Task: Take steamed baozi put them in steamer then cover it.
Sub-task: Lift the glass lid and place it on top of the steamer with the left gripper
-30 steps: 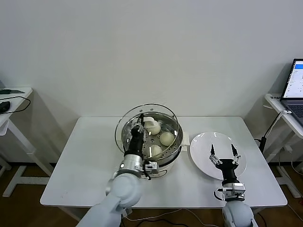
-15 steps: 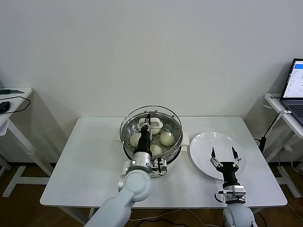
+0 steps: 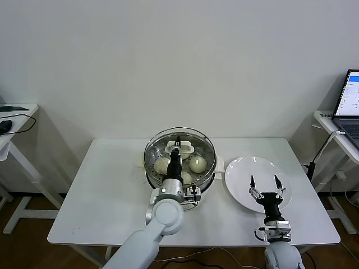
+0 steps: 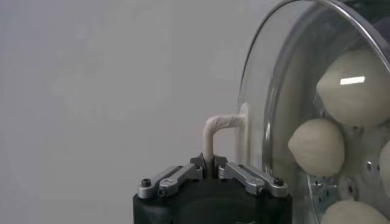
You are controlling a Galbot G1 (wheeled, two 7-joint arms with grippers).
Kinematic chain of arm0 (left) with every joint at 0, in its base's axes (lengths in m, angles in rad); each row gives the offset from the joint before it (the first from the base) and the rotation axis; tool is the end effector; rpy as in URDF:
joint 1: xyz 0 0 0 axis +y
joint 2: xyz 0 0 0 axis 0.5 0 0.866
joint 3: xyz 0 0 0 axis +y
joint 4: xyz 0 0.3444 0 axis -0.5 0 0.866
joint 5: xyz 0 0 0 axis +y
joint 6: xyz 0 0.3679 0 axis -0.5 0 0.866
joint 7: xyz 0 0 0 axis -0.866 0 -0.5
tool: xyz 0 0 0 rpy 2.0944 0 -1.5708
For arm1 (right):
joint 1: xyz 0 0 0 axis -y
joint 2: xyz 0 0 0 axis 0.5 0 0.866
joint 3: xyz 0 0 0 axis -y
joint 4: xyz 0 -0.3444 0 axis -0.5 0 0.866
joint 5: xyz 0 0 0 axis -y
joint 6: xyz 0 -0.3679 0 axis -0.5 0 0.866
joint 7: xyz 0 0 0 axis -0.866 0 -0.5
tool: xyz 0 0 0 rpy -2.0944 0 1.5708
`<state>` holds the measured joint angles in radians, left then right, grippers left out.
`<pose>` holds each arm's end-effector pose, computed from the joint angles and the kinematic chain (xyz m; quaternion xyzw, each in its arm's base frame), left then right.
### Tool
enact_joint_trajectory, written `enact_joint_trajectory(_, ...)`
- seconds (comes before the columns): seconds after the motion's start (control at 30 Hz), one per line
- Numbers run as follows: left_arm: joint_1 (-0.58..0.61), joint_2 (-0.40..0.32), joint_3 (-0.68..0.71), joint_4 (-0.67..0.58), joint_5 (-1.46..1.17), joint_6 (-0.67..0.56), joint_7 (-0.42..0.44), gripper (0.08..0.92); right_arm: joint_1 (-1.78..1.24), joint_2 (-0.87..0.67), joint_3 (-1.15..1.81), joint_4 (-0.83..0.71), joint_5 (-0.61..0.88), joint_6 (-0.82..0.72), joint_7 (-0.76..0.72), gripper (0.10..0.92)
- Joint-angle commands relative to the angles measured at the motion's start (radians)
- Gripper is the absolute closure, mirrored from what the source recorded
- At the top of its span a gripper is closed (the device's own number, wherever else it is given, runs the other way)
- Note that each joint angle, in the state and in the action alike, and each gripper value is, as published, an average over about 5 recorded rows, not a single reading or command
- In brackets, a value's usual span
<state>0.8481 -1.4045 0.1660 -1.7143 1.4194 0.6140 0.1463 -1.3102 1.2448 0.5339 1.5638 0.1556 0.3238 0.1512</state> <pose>0.3399 -0.1802 -0.2641 0.0091 0.7148 0.6970 0.0569 0.2701 -0.1147 -0.4119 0.0563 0.9946 -0.0808 0.0343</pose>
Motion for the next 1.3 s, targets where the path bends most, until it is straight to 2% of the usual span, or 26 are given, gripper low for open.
enact_joint_trajectory(0.03, -0.007, -0.01, 0.003, 0.023, 0.019, 0.003, 0.014, 0.808, 0.004, -0.002, 0.001, -0.005, 0.0, 0.001, 0.0, 0.203)
enact_joint_trajectory(1.3, 0.008, -0.018, -0.011, 0.046, 0.028, -0.011, 0.03, 0.808, 0.008, -0.017, 0.002, -0.01, -0.006, 0.01, -0.004, 0.203)
